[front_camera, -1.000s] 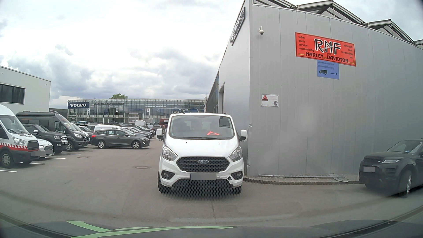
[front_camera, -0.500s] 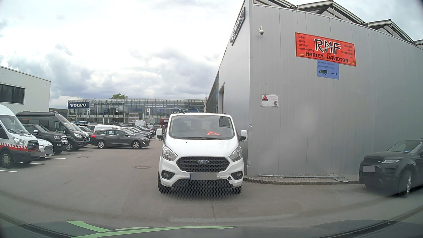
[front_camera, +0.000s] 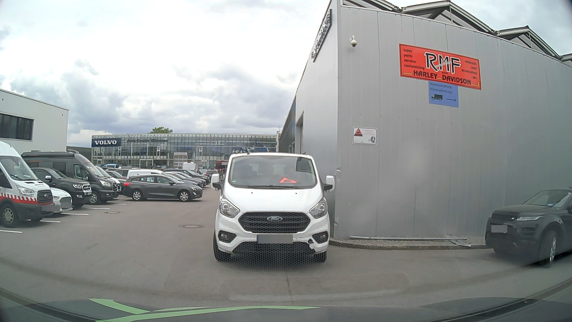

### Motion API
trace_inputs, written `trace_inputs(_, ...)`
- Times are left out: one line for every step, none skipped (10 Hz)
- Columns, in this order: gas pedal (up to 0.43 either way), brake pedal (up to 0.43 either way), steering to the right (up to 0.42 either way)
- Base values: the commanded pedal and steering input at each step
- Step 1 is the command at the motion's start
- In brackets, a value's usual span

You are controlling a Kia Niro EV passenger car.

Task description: Follow the waypoints while adhering to traffic rules and regulations

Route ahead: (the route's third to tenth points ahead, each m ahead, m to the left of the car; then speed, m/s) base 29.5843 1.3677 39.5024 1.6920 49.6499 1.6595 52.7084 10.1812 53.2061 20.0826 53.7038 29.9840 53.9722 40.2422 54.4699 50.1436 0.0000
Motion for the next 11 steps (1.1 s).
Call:
trace_inputs(0.000,0.524,-0.011)
trace_inputs(0.000,0.524,-0.011)
trace_inputs(0.000,0.518,-0.011)
trace_inputs(0.000,0.524,-0.011)
trace_inputs(0.000,0.524,-0.011)
trace_inputs(0.000,0.524,-0.011)
trace_inputs(0.000,0.524,-0.012)
trace_inputs(0.000,0.524,-0.011)
trace_inputs(0.000,0.524,-0.011)
trace_inputs(0.000,0.524,-0.011)
trace_inputs(0.000,0.524,-0.011)
